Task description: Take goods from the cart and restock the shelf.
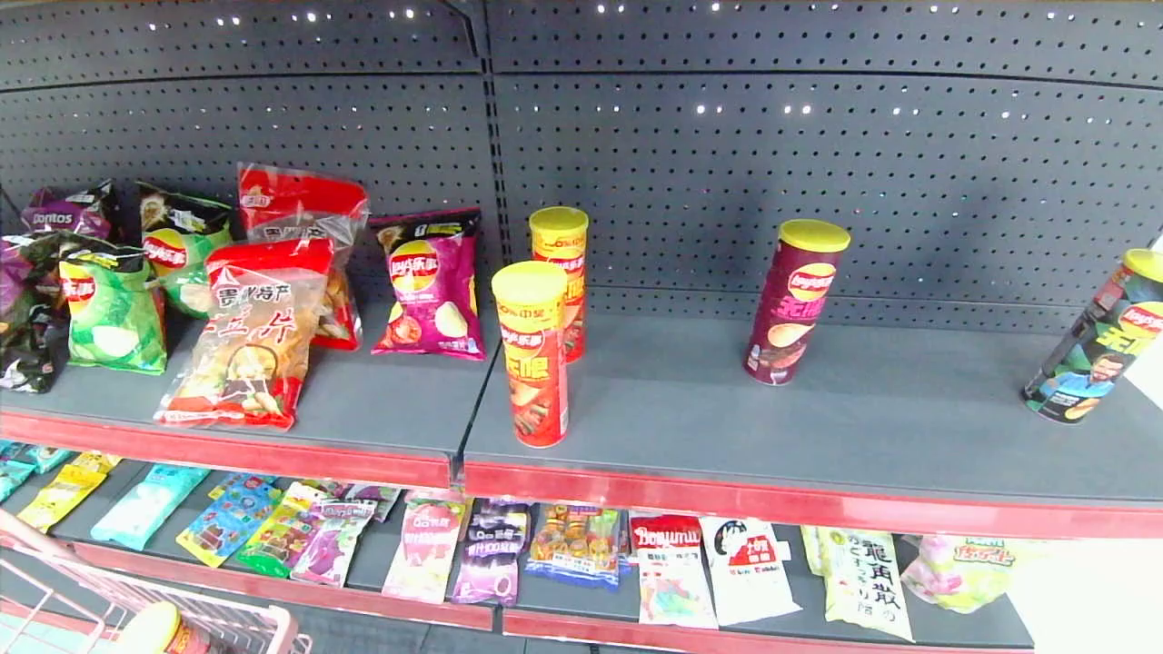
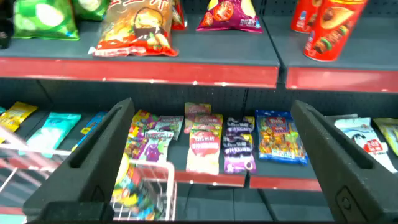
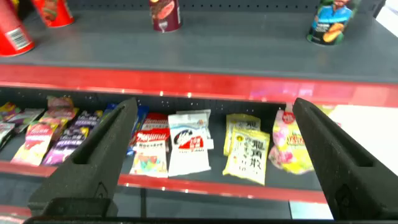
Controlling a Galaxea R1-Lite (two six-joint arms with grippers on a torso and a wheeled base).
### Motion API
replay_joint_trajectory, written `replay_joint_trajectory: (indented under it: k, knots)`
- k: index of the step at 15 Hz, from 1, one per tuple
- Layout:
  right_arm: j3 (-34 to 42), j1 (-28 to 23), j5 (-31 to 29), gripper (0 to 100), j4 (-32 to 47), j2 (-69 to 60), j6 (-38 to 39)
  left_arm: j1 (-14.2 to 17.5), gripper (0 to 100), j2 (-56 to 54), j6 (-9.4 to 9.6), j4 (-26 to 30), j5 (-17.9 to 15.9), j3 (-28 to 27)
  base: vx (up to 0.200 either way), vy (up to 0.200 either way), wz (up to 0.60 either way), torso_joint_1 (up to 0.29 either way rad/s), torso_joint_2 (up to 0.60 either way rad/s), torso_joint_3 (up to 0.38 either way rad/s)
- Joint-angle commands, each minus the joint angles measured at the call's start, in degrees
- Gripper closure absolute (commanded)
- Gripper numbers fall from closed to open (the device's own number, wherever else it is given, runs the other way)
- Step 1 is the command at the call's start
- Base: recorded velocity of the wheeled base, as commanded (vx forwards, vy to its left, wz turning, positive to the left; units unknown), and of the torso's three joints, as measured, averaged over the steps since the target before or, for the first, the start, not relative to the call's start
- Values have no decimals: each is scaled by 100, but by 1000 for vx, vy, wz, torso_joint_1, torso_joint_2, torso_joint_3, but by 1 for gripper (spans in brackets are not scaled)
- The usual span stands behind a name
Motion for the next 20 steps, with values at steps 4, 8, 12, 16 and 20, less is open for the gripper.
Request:
replay_joint_trajectory:
  k: [4, 8, 12, 16, 20]
  knots:
    - [0, 0, 11, 0, 5, 6, -7, 2, 0, 5, 0, 0, -4, -1, 0, 0, 300, -5, -2, 2]
    - [0, 0, 11, 0, 5, 6, -7, 2, 0, 5, 0, 0, -4, 7, 0, 0, 600, 12, 0, 4]
    - [0, 0, 11, 0, 5, 6, -16, 2, 0, 5, 0, 0, -4, -1, 0, 0, 600, 4, 2, 5]
    - [0, 0, 11, 0, 5, 6, -7, 2, 0, 5, 0, 0, -4, 7, 0, 0, 300, 2, 1, 0]
    - [0, 0, 11, 0, -4, 6, -7, 2, 0, 5, 0, 0, -4, 7, 0, 0, 0, -54, 106, 67]
